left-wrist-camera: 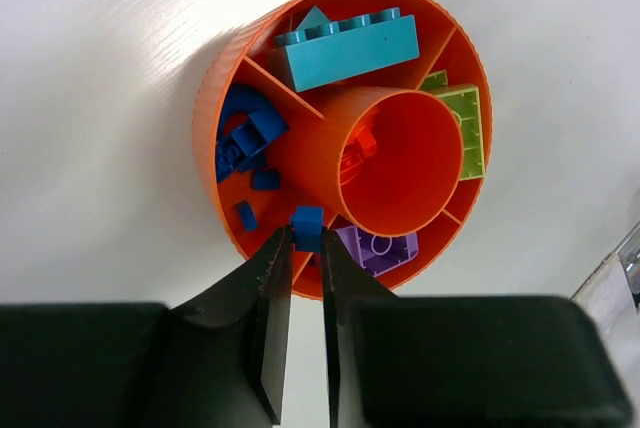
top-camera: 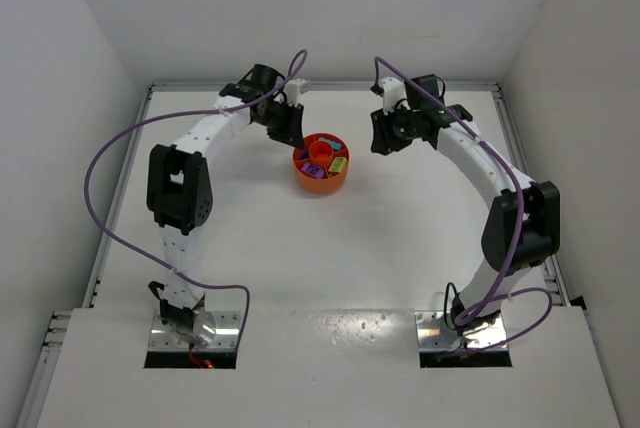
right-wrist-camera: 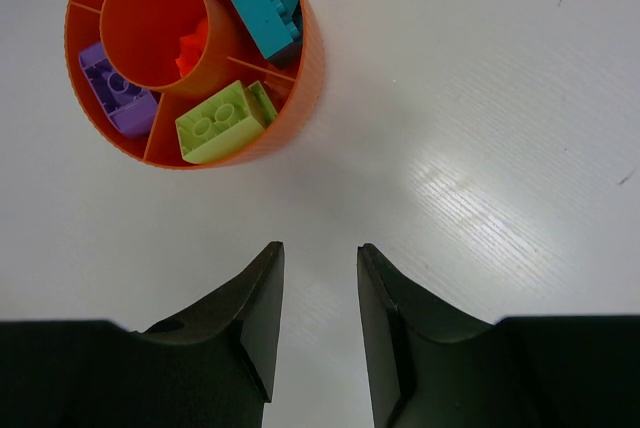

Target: Sort the legos into containers by color

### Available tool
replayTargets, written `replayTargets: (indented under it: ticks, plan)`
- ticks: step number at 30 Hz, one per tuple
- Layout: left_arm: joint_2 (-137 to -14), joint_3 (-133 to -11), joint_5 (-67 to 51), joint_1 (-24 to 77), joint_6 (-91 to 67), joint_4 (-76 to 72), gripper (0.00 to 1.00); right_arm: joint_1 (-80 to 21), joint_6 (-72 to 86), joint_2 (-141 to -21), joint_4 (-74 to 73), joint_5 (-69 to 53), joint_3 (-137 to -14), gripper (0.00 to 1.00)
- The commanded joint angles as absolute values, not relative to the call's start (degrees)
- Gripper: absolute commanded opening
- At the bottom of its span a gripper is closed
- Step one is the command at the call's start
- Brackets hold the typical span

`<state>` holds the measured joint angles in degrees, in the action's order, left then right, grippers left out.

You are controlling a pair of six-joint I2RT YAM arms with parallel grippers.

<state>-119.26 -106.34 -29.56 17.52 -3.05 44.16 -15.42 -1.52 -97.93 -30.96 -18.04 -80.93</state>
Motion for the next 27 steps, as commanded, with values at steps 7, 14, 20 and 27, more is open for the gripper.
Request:
replayTargets:
  ticks: [7,14,20,27]
  plan:
    - [-120.2,-110.2,-30.0,18.1,-2.4,44.2,0.29,-15.6,-1.6,-97.7,-30.1,-18.3,-83.0,0.36]
    - [-120.8,-110.2,-30.0,18.1,-2.4,44.2,0.32,-15.6,-1.6,-97.7,-30.1,-18.3,-83.0,0.36]
    - [-120.8,-110.7,-30.0,18.1,-2.4,44.2,0.37,-15.6,-1.6,-98.3,-30.1,-18.8,-83.0,0.36]
    - [-120.8,-110.7,-30.0,18.1,-2.4,44.2,0.40,-15.6,-1.6,-98.3,-30.1,-18.8,-83.5,0.36]
